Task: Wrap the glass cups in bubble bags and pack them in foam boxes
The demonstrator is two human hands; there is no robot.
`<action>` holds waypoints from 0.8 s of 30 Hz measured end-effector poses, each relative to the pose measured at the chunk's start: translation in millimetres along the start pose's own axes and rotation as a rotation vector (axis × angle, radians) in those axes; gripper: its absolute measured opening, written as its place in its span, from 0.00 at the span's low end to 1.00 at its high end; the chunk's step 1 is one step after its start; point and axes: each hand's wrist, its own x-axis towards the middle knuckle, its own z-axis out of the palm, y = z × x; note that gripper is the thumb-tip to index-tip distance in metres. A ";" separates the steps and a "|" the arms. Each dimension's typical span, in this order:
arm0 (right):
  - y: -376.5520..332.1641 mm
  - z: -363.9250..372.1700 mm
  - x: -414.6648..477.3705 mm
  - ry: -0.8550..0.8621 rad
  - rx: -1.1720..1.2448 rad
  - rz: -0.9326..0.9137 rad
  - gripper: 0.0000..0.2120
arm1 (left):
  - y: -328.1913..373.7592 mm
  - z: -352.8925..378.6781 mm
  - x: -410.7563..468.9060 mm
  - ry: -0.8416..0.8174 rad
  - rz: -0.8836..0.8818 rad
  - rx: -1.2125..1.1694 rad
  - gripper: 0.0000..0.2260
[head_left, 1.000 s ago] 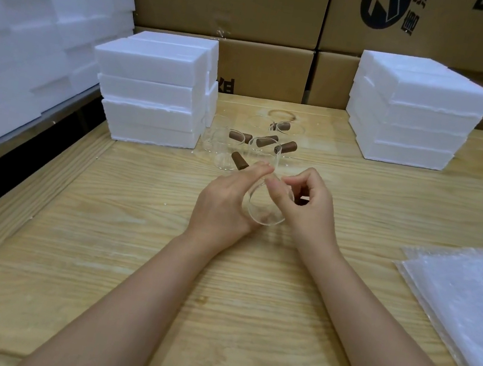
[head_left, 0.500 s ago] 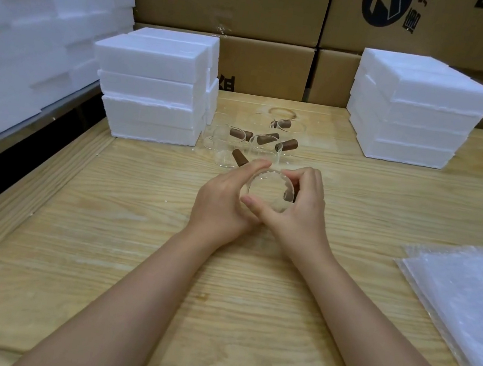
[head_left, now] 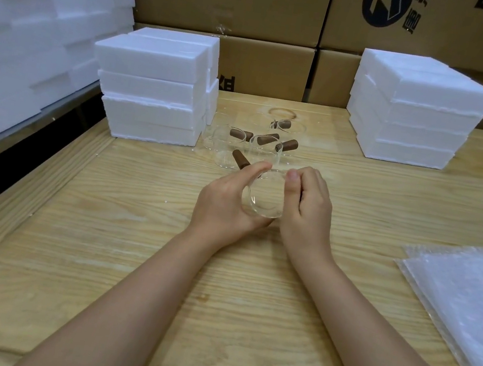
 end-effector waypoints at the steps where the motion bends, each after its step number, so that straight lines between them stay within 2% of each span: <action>1: 0.2 0.3 -0.1 -0.002 -0.013 0.006 0.16 | -0.3 0.4 0.0 -0.001 0.007 0.004 0.33; 5: -0.4 0.4 -1.1 0.012 0.029 0.067 0.13 | -0.8 2.2 -0.2 0.009 0.065 0.053 0.32; 9: 1.9 1.1 -1.7 -0.005 0.083 0.141 0.15 | -0.9 3.7 -0.3 0.036 0.092 0.083 0.29; 12: 1.5 2.5 -2.5 -0.033 0.021 0.148 0.19 | -0.9 3.3 -0.4 0.034 0.053 0.070 0.30; 16: 0.2 0.6 -2.7 -0.110 -0.072 0.063 0.25 | -3.3 2.0 0.2 0.012 -0.004 0.040 0.30; 19: 0.2 -5.6 -2.6 -0.180 -0.071 -0.024 0.25 | -5.9 0.5 1.6 -0.006 -0.066 0.009 0.31; 24: -1.1 -9.8 -1.6 -0.158 -0.033 -0.126 0.27 | -9.9 0.9 2.3 -0.004 -0.093 -0.109 0.32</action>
